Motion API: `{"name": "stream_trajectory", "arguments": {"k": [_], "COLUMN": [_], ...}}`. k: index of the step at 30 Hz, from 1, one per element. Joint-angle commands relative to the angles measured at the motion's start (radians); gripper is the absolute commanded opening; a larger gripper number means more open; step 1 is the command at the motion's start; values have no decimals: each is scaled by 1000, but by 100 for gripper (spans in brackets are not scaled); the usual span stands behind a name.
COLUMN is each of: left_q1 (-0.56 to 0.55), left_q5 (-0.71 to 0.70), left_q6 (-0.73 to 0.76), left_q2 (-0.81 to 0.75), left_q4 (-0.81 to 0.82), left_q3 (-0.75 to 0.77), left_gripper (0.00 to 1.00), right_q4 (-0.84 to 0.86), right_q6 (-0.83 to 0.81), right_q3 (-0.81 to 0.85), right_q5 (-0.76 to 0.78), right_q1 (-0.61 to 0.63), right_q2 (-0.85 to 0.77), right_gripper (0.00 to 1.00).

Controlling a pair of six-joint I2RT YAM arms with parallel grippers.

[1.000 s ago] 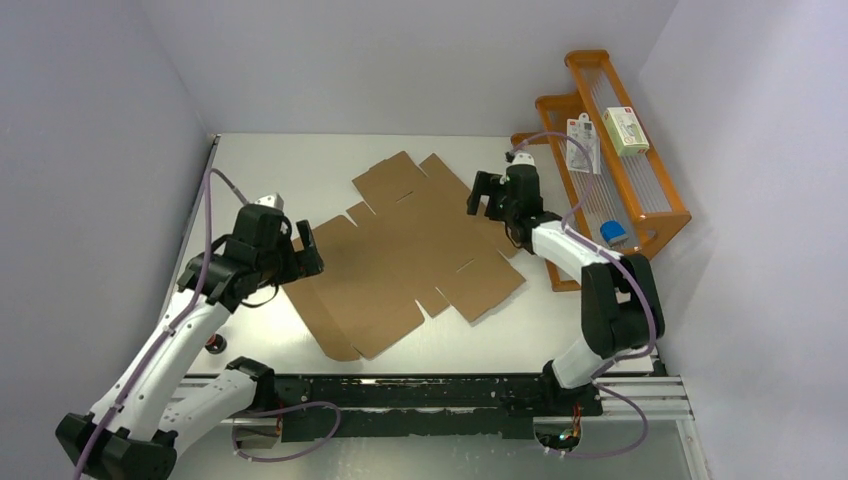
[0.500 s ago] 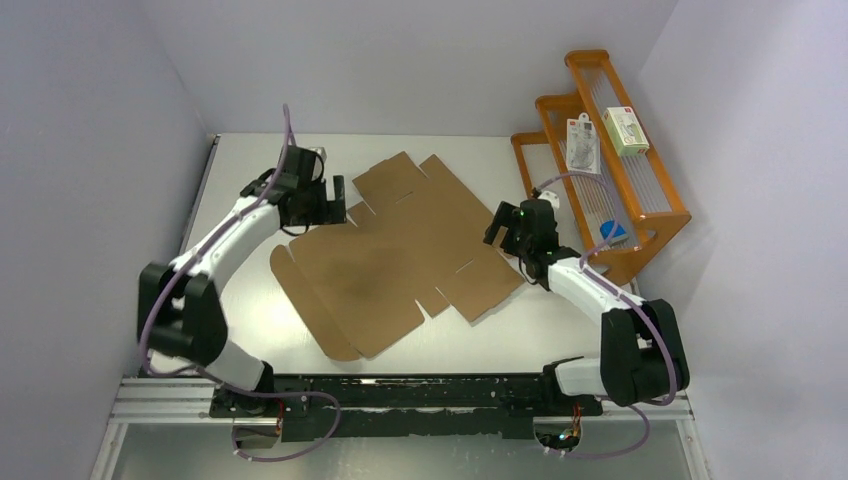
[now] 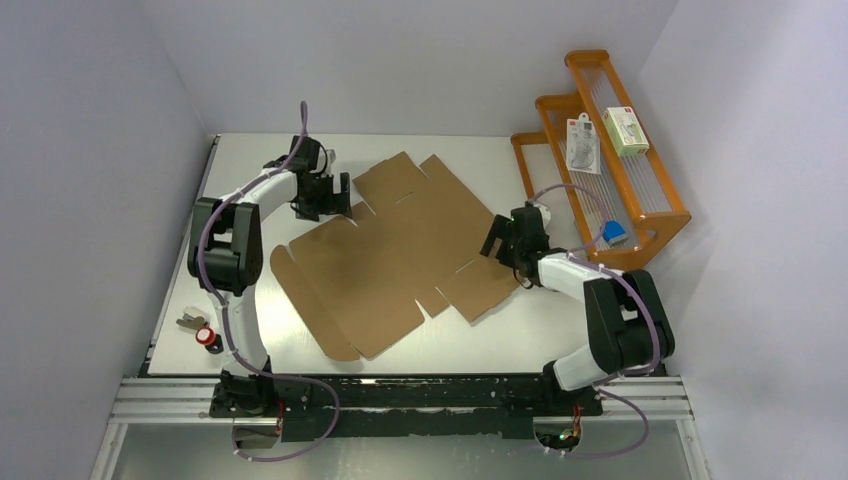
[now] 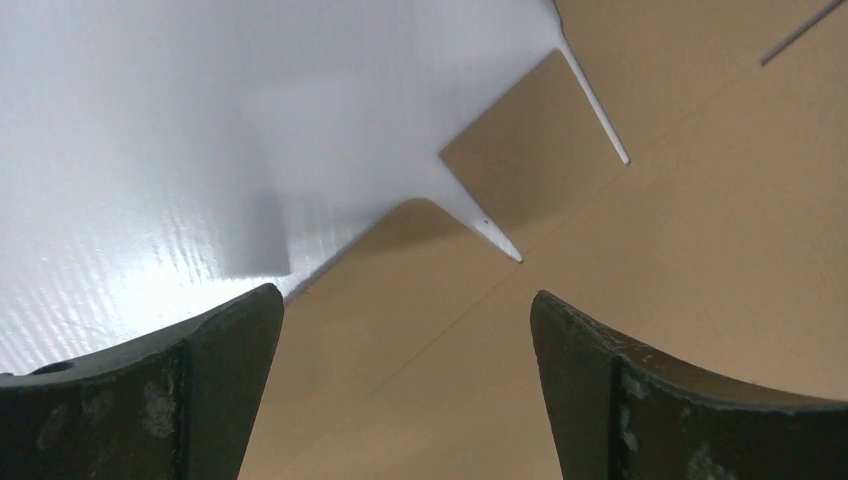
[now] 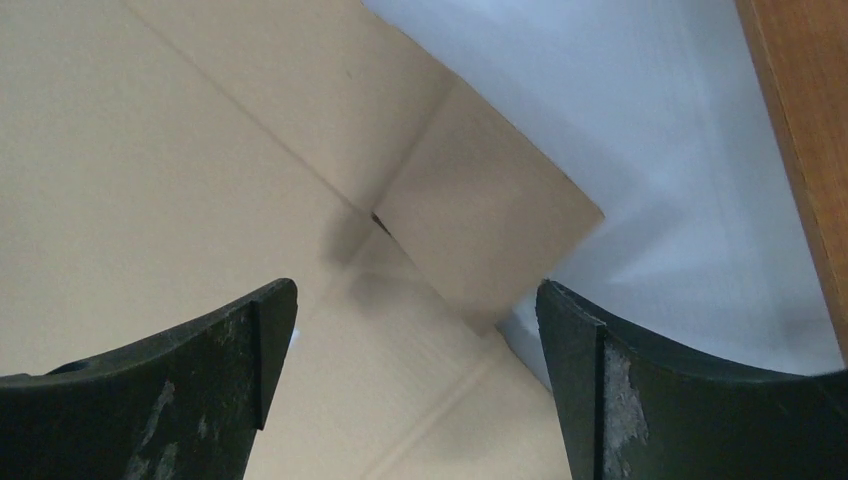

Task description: Fold the paper box

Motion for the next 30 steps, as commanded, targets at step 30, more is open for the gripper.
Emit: {"name": "stream_trajectory", "arguments": {"k": [30], "left_q1": [8], "left_q5": [-2], "left_q6": [-80], "left_q2": [-664], "left_q4": [32], "left_q3": [-554], "left_gripper": [98], "right_q4": [36], "right_q6": [-239], "right_q3": [555], "right_q5": [-238], "right_q1": [7], "right_q2": [397], "right_gripper": [92]}}
